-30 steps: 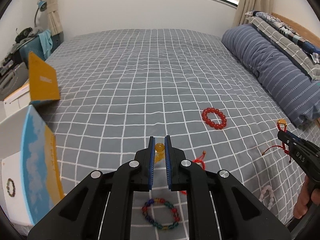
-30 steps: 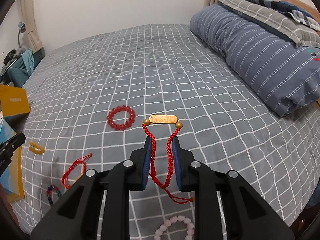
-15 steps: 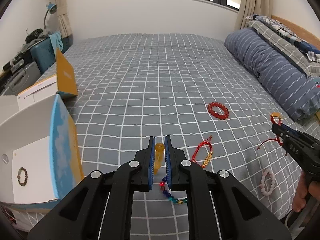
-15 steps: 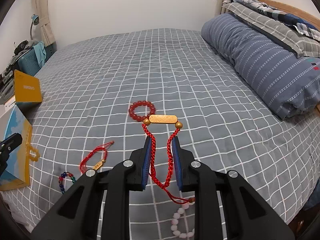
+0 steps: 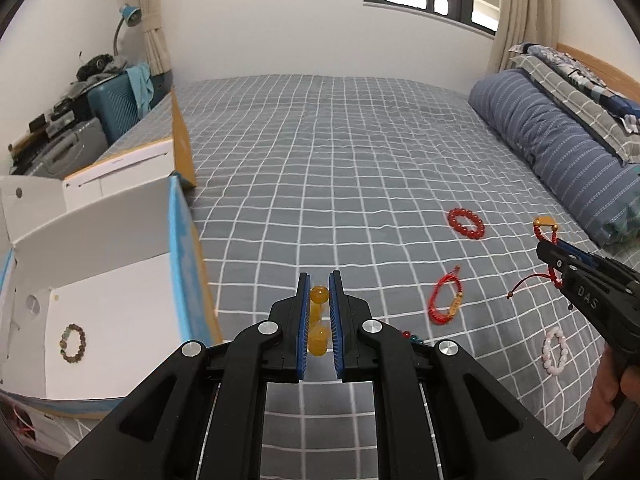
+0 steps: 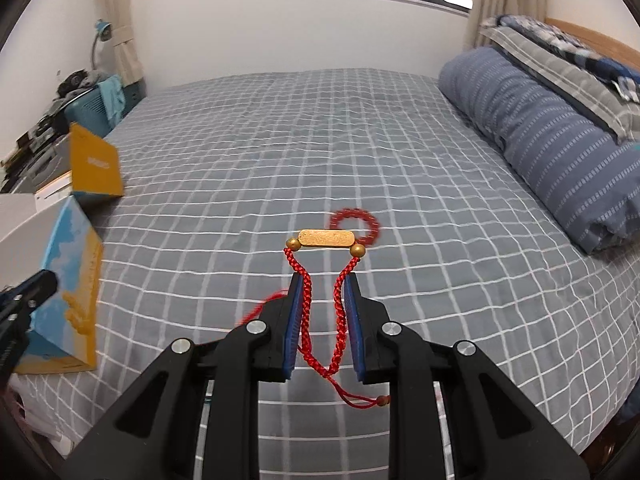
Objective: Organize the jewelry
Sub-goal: 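Carry the amber and red cord bracelets with both tools over the white box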
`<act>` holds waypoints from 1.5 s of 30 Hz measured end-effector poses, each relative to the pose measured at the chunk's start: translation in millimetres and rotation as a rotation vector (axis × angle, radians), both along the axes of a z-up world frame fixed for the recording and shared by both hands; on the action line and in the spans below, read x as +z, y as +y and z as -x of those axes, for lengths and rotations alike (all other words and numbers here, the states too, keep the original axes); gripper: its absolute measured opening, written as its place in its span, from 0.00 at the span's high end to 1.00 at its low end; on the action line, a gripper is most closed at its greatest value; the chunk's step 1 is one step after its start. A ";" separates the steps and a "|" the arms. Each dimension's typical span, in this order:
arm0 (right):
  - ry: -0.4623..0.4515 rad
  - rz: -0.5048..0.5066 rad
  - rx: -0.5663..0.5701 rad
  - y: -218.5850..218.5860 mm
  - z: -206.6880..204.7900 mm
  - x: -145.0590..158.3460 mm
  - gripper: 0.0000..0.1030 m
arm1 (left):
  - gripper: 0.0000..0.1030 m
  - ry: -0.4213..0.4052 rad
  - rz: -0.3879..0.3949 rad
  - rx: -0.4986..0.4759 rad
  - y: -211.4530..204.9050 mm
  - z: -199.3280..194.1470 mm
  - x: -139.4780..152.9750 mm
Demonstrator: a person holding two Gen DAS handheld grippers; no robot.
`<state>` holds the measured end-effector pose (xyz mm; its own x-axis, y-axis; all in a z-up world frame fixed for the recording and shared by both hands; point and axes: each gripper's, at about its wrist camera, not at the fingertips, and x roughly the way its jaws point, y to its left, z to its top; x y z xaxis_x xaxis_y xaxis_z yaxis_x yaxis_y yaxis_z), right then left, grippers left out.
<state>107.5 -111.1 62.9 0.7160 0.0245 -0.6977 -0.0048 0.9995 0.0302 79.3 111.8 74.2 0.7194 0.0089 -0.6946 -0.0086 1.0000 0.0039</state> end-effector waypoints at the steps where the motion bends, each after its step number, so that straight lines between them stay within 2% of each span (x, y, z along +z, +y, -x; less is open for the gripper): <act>1: 0.000 -0.004 0.009 7.2 1.0 2.2 0.81 | 0.91 -0.001 0.001 0.002 3.0 -0.1 0.7; 11: -0.016 0.007 0.081 81.5 2.1 24.0 0.81 | 0.91 -0.050 0.002 0.059 56.5 19.6 32.8; 24: -0.055 0.028 0.206 203.3 7.2 55.2 0.81 | 0.91 -0.099 -0.015 0.199 167.7 52.3 73.1; 28: -0.050 0.028 0.247 241.5 9.0 55.3 0.81 | 0.91 -0.077 -0.013 0.248 200.5 58.5 68.0; 33: -0.034 0.035 0.303 288.0 12.8 47.2 0.81 | 0.91 -0.043 -0.002 0.302 235.5 65.6 47.9; 39: -0.005 0.065 0.356 335.5 17.2 24.6 0.81 | 0.91 -0.003 0.001 0.360 274.8 71.6 21.2; 45: 0.040 0.070 0.388 361.5 14.9 0.8 0.81 | 0.91 0.041 0.017 0.395 301.8 71.0 -1.0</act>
<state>92.6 250.4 63.7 0.6355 0.2392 -0.7341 -0.3828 0.9233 -0.0305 8.2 413.6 73.2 0.6344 0.2673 -0.7253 -0.3926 0.9197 -0.0046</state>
